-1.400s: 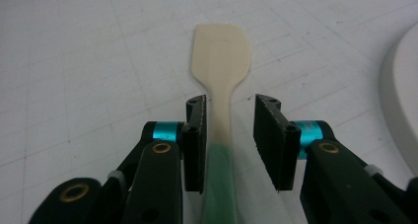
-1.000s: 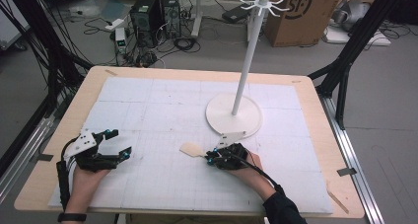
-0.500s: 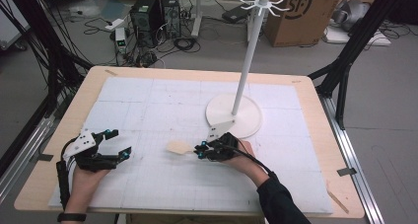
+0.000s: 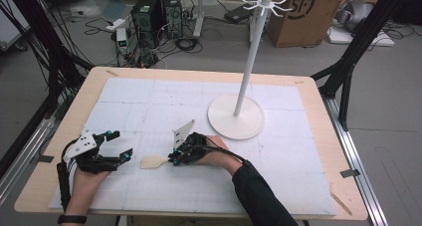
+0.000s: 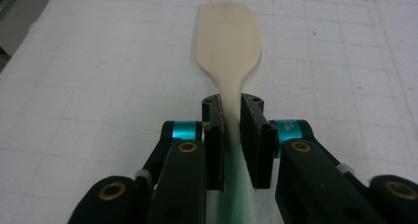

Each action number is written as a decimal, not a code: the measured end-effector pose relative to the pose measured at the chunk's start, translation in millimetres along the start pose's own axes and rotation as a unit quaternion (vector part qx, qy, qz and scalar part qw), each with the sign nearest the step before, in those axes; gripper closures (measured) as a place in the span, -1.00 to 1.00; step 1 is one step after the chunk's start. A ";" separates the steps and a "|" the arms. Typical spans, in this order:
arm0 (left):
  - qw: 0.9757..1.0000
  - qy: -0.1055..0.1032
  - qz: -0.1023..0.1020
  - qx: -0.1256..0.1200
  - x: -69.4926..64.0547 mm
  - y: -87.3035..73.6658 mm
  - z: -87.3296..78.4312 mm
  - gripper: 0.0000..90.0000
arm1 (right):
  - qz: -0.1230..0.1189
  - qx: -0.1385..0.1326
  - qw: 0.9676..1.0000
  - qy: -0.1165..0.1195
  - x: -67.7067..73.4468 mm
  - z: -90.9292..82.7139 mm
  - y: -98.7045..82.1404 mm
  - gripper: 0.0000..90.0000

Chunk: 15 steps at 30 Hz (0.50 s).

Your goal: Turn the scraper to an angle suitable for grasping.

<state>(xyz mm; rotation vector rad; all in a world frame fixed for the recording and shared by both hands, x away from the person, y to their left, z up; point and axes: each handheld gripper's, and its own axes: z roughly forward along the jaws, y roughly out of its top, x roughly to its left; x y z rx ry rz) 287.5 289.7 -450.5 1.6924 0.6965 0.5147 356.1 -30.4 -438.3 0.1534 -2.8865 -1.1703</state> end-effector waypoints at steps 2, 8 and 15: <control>1.000 -0.001 0.000 0.001 0.1 0.0 -0.1 -0.65 | 0.002 0.000 1.000 0.003 -0.3 1.7 -0.1 0.80; 1.000 -0.001 0.002 0.001 0.1 0.0 -0.2 -0.64 | 0.026 -0.007 1.000 -0.013 0.3 -4.4 -0.7 0.30; 1.000 0.000 0.005 0.001 -0.6 0.0 -0.2 -0.65 | 0.079 -0.094 0.985 -0.125 25.5 -86.7 -33.7 -0.28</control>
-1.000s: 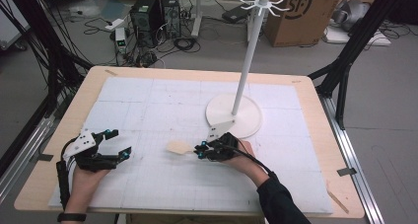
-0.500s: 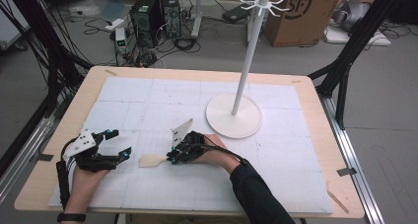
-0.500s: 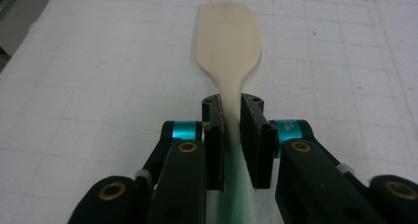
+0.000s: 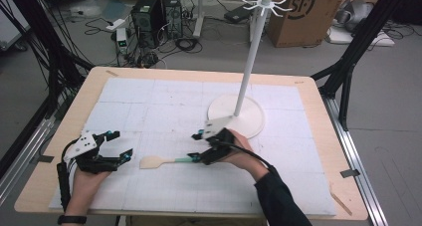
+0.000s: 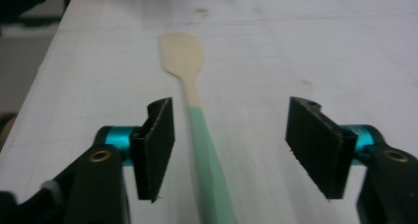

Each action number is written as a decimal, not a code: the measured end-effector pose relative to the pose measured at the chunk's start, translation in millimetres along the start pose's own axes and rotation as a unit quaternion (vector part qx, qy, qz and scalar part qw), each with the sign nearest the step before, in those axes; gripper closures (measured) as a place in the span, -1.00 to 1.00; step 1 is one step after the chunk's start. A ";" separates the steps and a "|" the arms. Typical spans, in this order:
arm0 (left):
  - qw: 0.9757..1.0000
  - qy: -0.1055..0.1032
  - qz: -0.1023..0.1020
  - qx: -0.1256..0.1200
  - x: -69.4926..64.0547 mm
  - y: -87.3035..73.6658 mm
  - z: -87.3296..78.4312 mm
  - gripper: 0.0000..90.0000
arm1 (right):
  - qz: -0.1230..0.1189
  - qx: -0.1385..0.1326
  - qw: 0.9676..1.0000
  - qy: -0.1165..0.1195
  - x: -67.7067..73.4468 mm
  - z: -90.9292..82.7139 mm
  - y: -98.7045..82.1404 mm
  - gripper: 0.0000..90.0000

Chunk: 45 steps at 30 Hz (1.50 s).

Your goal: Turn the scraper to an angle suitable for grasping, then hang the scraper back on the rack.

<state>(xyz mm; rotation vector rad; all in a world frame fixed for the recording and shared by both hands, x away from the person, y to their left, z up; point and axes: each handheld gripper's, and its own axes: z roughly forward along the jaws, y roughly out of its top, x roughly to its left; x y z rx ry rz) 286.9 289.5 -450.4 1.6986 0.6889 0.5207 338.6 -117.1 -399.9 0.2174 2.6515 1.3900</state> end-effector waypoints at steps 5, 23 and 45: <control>1.000 0.001 -0.001 0.000 0.2 0.0 0.1 -0.65 | 0.088 -0.085 0.987 -0.107 1.6 -75.9 -53.0 -0.39; 1.000 0.004 -0.004 0.000 0.2 -0.1 0.3 -0.65 | 0.197 -0.156 0.922 -0.294 21.6 -159.2 -163.6 -0.63; 0.999 -0.015 0.005 -0.028 -6.3 12.5 -1.4 -0.64 | 0.219 -0.160 0.916 -0.295 18.6 -159.3 -166.0 -0.63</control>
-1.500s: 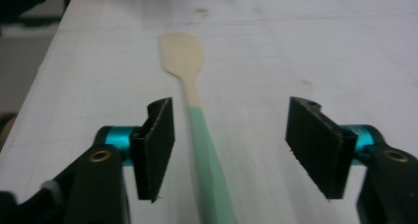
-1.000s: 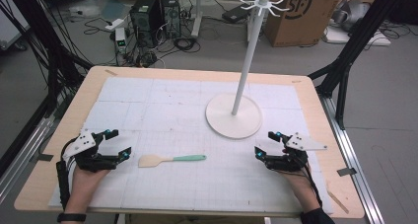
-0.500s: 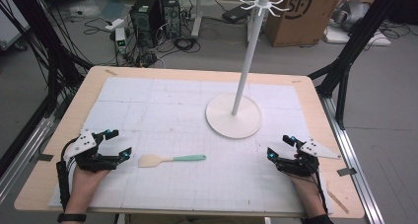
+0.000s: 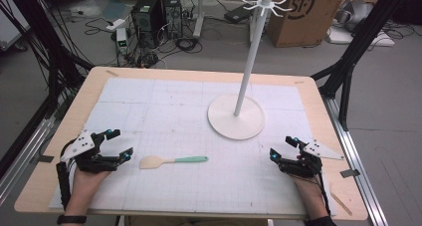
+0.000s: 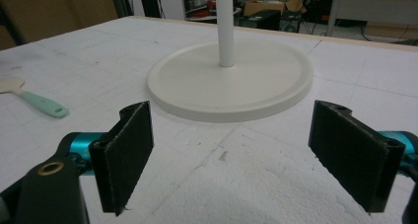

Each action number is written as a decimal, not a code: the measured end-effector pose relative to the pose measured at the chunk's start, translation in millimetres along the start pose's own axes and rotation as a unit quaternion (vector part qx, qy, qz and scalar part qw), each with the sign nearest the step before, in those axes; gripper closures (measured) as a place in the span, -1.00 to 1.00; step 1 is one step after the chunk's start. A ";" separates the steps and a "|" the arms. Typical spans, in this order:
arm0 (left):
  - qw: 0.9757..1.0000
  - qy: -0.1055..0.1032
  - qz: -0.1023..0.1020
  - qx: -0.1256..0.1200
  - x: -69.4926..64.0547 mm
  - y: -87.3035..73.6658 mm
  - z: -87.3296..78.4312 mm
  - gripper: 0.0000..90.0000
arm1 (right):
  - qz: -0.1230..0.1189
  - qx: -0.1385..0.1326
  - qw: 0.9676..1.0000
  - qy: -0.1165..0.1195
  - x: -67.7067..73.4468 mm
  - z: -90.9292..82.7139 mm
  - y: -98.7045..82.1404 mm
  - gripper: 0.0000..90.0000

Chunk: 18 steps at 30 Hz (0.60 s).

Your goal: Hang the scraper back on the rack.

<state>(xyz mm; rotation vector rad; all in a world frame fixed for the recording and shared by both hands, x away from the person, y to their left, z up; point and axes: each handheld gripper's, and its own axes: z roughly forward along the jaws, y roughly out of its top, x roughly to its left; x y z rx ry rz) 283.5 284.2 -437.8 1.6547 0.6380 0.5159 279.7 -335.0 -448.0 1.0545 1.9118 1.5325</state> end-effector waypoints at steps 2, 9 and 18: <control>1.000 -0.004 0.005 -0.005 -3.9 5.5 2.1 -0.64 | -0.004 0.000 1.000 0.000 -0.1 0.3 0.0 -0.63; 0.998 -0.062 0.010 0.028 -15.3 14.8 26.5 -0.65 | 0.000 0.001 1.000 0.000 -0.5 0.4 -0.1 -0.63; 0.990 -0.117 0.031 0.073 -33.3 15.1 62.3 -0.65 | -0.001 0.001 1.000 0.000 -0.5 0.7 -0.1 -0.63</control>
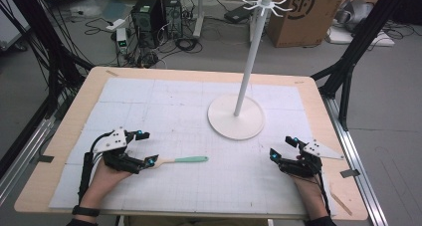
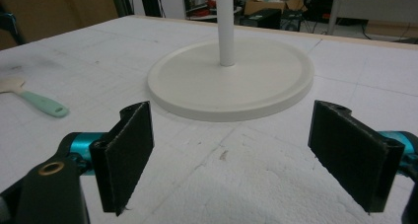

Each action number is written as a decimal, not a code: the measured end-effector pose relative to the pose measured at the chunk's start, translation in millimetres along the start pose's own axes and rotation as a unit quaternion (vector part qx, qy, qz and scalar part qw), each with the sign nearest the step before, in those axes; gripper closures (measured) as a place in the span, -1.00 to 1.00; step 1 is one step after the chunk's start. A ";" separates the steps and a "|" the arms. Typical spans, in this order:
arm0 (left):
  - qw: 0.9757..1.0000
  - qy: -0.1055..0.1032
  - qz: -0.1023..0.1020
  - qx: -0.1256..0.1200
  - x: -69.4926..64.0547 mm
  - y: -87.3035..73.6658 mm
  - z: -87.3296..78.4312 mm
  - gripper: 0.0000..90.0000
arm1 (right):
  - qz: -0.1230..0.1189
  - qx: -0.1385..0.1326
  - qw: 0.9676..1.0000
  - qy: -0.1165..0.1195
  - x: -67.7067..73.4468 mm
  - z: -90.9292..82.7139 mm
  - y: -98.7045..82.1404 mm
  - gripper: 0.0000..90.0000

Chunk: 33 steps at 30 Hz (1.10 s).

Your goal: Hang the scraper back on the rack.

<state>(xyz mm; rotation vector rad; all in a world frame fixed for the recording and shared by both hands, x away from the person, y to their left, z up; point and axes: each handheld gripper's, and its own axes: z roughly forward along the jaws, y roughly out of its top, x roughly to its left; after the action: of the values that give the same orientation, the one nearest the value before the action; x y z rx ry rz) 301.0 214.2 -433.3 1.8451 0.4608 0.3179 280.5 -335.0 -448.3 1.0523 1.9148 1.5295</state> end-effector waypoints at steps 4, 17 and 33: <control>0.999 -0.026 0.008 0.033 -3.8 0.2 14.6 -0.61 | -0.001 0.000 1.000 0.000 0.0 0.1 0.0 -0.63; 0.988 -0.038 0.054 0.137 -15.1 1.5 44.5 -0.08 | -0.001 0.001 1.000 0.001 0.0 0.1 0.1 -0.62; 0.982 -0.062 0.047 0.171 -14.1 -1.7 50.2 0.56 | 0.000 0.001 1.000 -0.001 -0.4 0.5 0.1 -0.61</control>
<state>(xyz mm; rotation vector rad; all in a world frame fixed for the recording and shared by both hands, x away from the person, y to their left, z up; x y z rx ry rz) 310.3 165.8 -450.6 2.2135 0.3577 0.1939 281.1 -335.0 -448.4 1.0543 1.9159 1.5263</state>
